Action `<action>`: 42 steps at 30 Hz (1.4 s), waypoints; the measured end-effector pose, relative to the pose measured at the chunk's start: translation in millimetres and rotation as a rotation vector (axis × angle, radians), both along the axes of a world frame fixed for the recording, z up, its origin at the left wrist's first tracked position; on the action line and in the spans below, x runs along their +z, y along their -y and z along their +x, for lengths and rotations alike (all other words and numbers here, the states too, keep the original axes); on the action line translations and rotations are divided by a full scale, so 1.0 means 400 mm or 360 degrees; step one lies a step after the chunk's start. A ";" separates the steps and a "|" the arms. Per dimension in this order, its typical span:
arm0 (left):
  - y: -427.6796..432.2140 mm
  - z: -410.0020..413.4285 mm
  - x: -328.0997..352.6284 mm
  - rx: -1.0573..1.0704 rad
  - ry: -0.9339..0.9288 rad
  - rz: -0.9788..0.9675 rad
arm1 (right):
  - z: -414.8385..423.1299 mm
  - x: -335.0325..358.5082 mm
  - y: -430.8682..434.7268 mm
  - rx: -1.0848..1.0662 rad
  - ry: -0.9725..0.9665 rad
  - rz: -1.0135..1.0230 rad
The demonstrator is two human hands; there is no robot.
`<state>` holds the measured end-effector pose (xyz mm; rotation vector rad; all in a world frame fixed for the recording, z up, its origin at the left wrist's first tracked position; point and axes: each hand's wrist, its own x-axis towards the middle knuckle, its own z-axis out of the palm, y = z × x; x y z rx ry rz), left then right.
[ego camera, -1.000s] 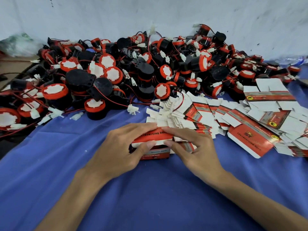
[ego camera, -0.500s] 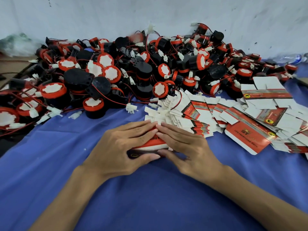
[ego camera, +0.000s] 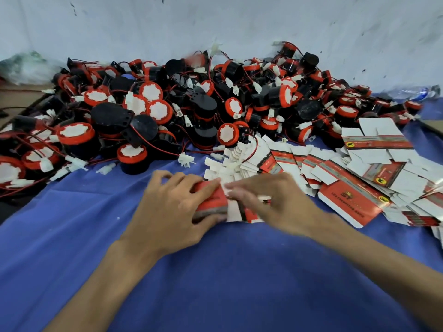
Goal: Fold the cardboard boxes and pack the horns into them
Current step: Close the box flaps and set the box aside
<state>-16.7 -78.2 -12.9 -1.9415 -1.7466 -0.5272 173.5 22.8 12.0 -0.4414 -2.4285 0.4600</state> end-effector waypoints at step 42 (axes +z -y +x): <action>0.001 -0.003 0.007 -0.0754 0.2940 -0.1001 | 0.033 -0.057 0.045 -0.0765 -0.0778 -0.1231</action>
